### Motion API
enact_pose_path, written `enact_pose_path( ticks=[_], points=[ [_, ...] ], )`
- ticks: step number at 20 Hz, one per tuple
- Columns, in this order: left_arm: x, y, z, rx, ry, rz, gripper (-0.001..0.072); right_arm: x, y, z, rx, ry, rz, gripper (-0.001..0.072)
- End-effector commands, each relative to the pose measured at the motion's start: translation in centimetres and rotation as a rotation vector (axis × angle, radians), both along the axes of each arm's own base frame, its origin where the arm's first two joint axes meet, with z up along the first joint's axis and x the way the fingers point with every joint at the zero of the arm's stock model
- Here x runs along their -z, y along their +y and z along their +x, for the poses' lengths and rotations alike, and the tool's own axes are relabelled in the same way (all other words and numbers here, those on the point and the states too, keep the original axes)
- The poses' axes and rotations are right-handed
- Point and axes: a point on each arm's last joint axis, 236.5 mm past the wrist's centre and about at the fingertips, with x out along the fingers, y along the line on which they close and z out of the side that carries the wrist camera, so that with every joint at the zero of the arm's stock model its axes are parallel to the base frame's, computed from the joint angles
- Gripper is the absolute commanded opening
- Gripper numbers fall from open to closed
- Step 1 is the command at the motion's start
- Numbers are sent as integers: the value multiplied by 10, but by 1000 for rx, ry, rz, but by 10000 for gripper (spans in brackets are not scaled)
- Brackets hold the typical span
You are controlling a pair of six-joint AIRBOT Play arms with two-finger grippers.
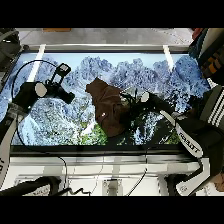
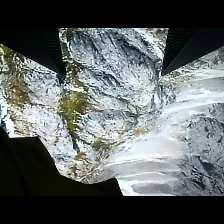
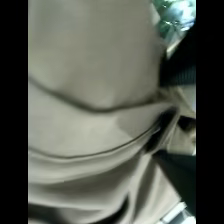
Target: Fold the clothes and pants, and hang the long-sleeved shirts on hangers.
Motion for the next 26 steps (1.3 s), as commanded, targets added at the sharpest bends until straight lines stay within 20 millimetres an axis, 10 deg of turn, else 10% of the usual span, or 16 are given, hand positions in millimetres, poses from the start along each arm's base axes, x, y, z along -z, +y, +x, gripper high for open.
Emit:
enact_pose_path(
  ticks=[1,4,10,16,20,22,26],
  points=[
    [0,0,0,0,1,0,688,-6,11,15,2,-62,18,141],
    [0,0,0,0,2,0,688,-42,20,30,-31,-113,52,13],
    [1,0,0,-35,10,-26,688,-171,36,52,-128,-317,144,16],
    [-1,0,-3,-163,42,-120,688,-400,35,82,17,-875,325,15],
    [-26,0,-5,-190,-3,-156,688,-552,8,67,232,-1226,530,15],
    [-32,-10,-15,-200,28,-220,687,-582,-14,64,288,-1355,502,15],
    [-5,-40,-44,-186,187,-346,686,-575,-68,90,420,-1426,267,15]
  ],
)
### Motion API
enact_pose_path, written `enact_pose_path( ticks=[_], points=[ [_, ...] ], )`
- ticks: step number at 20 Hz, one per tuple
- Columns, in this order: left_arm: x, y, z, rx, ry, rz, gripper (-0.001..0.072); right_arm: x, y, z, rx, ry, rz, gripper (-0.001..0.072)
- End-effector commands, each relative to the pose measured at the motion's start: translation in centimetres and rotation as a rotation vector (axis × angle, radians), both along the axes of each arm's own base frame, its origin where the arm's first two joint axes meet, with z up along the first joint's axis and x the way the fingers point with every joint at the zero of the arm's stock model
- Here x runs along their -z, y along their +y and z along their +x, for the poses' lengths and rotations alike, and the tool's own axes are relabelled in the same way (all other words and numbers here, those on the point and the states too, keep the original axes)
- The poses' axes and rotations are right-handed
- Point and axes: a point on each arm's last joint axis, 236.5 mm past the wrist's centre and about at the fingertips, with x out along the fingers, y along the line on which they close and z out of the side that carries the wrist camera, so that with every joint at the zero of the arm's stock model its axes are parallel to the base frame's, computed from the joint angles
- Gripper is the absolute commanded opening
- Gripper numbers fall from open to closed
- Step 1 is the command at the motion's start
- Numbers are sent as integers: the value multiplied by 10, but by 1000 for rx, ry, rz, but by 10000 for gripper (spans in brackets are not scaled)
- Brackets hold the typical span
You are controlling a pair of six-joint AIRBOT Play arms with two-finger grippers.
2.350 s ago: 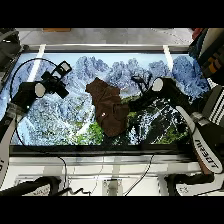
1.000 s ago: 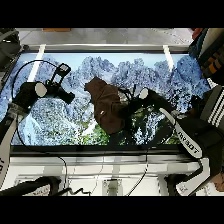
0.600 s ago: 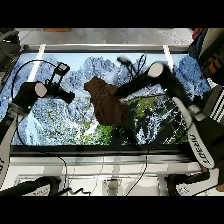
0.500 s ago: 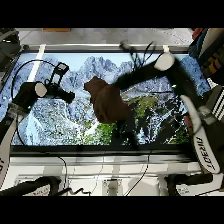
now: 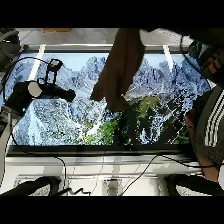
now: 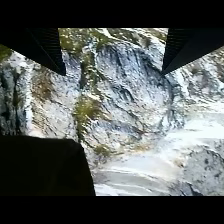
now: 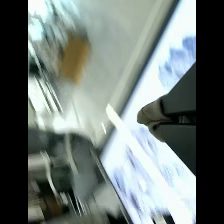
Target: Fold the clothes and pants, and hang the long-sleeved shirts on hangers.
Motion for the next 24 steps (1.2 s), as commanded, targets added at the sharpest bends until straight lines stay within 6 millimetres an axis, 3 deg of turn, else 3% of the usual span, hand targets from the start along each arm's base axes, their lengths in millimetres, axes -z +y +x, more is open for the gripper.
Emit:
enact_pose_path(
  ticks=[1,4,7,10,12,14,17,19,21,24],
  points=[
    [23,-31,-27,15,124,-155,685,-14,-62,22,239,-52,-13,15],
    [58,-75,-54,26,268,-364,685,8,-110,45,354,37,41,15],
    [77,-144,-75,67,400,-591,687,26,-134,54,404,90,24,15],
    [106,-212,-90,100,449,-656,688,28,-136,54,408,93,22,15],
    [127,-240,-98,72,460,-651,688,28,-136,54,409,93,22,15],
    [130,-265,-106,39,482,-697,688,28,-136,54,408,94,22,15],
    [118,-293,-119,105,455,-711,688,37,-134,52,403,129,6,16],
    [101,-306,-117,142,428,-729,688,55,-115,42,347,204,-36,15],
    [80,-306,-100,153,378,-752,688,65,-77,29,253,213,-111,15],
    [34,-261,-55,131,256,-774,688,48,-12,9,131,113,-123,13]
  ],
)
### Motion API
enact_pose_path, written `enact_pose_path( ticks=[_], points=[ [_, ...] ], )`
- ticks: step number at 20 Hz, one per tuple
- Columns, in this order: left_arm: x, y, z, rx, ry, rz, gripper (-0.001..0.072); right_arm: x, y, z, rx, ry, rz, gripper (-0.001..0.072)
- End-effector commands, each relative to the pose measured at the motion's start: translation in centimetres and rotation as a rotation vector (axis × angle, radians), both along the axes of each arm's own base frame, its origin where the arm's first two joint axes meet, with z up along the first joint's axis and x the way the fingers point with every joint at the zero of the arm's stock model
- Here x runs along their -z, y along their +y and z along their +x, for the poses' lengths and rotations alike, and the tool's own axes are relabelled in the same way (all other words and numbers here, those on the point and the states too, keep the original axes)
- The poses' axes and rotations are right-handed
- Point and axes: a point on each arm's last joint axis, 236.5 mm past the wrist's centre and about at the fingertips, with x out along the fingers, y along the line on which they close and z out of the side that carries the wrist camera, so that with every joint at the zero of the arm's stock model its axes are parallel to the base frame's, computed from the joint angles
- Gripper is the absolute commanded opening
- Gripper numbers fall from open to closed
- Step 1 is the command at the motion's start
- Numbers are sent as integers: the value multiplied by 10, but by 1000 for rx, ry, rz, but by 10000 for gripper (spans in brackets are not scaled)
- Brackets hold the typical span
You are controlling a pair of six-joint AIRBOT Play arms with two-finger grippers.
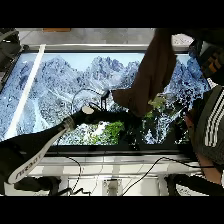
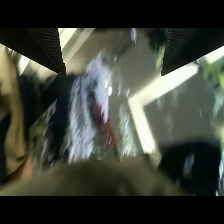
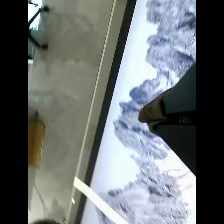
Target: Fold the clothes and pants, and hang the long-sleeved shirts on hangers.
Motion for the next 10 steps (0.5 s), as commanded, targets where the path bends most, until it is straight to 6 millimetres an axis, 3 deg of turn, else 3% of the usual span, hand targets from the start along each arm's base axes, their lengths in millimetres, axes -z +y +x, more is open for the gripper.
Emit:
enact_pose_path(
  ticks=[1,4,6,8,10],
  points=[
    [-56,50,42,-71,-114,-33,688,-19,66,-24,-130,-104,-16,14],
    [-125,135,75,-196,-264,-37,687,-52,118,-49,-225,-213,85,12],
    [-172,193,83,-293,-387,-7,687,-74,147,-72,-295,-284,141,13],
    [-214,238,78,-378,-494,15,687,-106,164,-97,-346,-376,209,13],
    [-245,263,66,-424,-572,33,687,-137,162,-113,-358,-462,271,13]
  ],
)
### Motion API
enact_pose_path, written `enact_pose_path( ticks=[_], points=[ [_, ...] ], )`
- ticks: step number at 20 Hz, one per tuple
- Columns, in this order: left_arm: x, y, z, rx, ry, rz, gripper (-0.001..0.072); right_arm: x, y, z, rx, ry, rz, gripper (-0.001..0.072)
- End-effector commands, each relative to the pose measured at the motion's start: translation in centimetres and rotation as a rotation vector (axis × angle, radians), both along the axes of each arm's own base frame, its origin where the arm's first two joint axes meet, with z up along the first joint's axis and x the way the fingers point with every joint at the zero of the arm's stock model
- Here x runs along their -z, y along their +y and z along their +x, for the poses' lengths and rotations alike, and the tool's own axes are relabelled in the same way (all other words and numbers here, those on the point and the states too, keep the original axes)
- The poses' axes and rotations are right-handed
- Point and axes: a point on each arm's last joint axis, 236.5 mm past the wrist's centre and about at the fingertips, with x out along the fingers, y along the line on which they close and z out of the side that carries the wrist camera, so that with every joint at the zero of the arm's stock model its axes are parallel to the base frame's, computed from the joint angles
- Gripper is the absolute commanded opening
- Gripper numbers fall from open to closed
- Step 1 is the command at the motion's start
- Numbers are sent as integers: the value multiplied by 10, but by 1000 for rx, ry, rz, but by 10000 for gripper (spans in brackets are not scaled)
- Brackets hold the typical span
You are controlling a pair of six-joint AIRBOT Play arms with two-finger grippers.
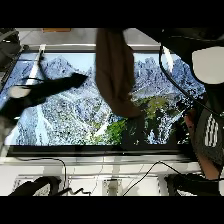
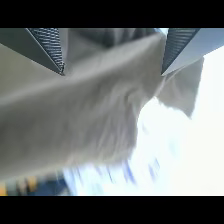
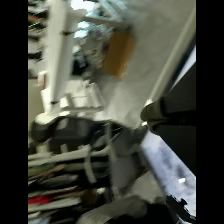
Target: Fold the clothes and pants, and hang the long-sleeved shirts on hangers.
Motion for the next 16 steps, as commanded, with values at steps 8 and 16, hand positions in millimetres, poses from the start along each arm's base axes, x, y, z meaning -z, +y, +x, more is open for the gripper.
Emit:
enact_pose_path(
  ticks=[8,16],
  points=[
    [21,46,-38,-33,28,208,687,19,-134,65,308,101,-74,14],
    [195,-3,-117,132,474,198,687,318,-332,75,635,1045,-358,14]
  ],
)
